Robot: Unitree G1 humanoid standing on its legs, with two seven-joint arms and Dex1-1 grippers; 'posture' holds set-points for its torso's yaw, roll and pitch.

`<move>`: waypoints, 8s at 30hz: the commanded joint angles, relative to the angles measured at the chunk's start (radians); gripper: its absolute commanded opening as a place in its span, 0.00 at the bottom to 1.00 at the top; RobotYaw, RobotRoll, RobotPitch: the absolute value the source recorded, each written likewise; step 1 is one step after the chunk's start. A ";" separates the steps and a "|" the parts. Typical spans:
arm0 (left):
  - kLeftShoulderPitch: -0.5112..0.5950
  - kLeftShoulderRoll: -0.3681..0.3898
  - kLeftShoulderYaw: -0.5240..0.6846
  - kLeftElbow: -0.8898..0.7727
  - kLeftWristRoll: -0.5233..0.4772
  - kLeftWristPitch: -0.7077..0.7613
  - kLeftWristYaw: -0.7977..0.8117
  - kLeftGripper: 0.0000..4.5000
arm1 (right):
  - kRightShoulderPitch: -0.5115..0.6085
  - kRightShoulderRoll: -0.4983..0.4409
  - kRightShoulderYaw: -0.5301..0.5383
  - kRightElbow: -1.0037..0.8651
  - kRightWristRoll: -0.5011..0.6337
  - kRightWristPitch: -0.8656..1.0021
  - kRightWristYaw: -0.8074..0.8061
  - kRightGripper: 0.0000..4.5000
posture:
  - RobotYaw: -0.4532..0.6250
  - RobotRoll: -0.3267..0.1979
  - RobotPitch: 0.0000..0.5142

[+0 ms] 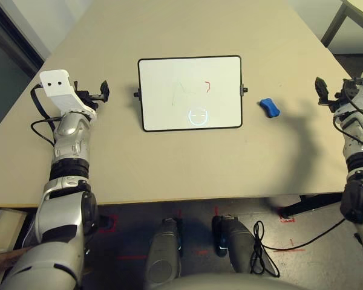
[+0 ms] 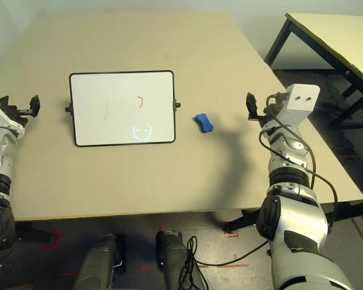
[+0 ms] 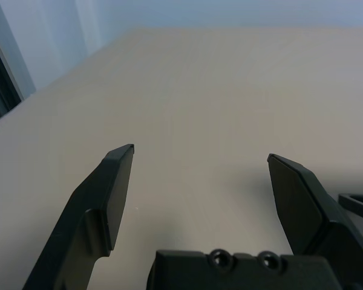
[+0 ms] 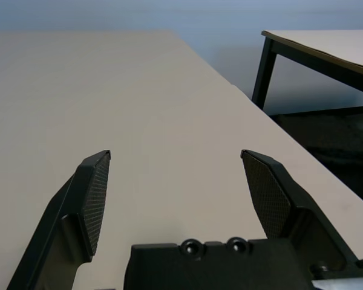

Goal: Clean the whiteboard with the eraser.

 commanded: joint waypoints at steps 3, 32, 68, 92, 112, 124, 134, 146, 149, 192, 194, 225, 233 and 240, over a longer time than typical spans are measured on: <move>-0.003 -0.018 0.011 0.068 -0.008 0.012 0.019 1.00 | 0.028 -0.016 0.010 0.041 -0.029 0.005 -0.034 0.99 | 0.41 0.62 0.37; 0.038 0.006 -0.244 -0.668 -0.174 0.567 -0.532 1.00 | -0.022 0.061 0.247 -0.347 -0.092 0.713 0.101 0.99 | 0.38 0.62 0.25; 0.064 -0.092 -0.350 -0.741 -0.161 0.650 -0.564 1.00 | -0.028 0.138 0.314 -0.394 -0.141 0.823 0.086 0.99 | 0.38 0.62 0.30; 0.114 -0.041 -0.301 -0.913 -0.217 0.812 -0.529 1.00 | -0.033 0.147 0.343 -0.415 -0.182 0.927 0.061 0.72 | 0.41 0.62 0.49; 0.104 -0.047 -0.304 -0.918 -0.223 0.822 -0.520 1.00 | -0.052 0.083 0.360 -0.725 -0.175 1.057 0.099 0.15 | 0.41 0.62 0.47; 0.084 -0.030 -0.328 -0.919 -0.214 0.842 -0.540 1.00 | -0.217 0.088 0.672 -1.034 -0.149 1.253 0.346 0.15 | 0.40 0.62 0.45; 0.093 -0.050 -0.324 -0.978 -0.231 0.904 -0.516 1.00 | -0.244 0.092 0.924 -0.959 -0.316 1.081 0.463 0.14 | 0.43 0.62 0.49; 0.117 -0.056 -0.322 -1.006 -0.242 0.924 -0.491 1.00 | -0.346 0.170 0.895 -0.798 -0.379 0.990 0.460 0.14 | 0.43 0.62 0.50; 0.121 -0.057 -0.323 -1.011 -0.245 0.926 -0.488 1.00 | -0.366 0.193 0.879 -0.757 -0.385 0.967 0.452 0.14 | 0.43 0.62 0.51; 0.136 -0.061 -0.323 -1.012 -0.250 0.927 -0.472 1.00 | -0.323 0.171 0.888 -0.791 -0.469 1.020 0.520 0.14 | 0.43 0.62 0.51; 0.135 -0.061 -0.323 -1.011 -0.249 0.926 -0.473 1.00 | -0.364 0.190 0.861 -0.732 -0.465 0.989 0.488 0.13 | 0.43 0.62 0.51; 0.135 -0.035 -0.317 -0.993 -0.236 0.924 -0.479 1.00 | -0.334 0.267 0.848 -0.735 -0.460 0.975 0.461 0.13 | 0.44 0.62 0.48; 0.108 0.063 -0.276 -0.922 -0.213 0.888 -0.492 1.00 | -0.233 0.235 0.913 -0.905 -0.472 1.074 0.536 0.13 | 0.44 0.62 0.48; 0.096 0.117 -0.255 -0.900 -0.211 0.887 -0.509 1.00 | -0.375 0.285 0.827 -0.707 -0.464 0.973 0.439 0.13 | 0.46 0.62 0.49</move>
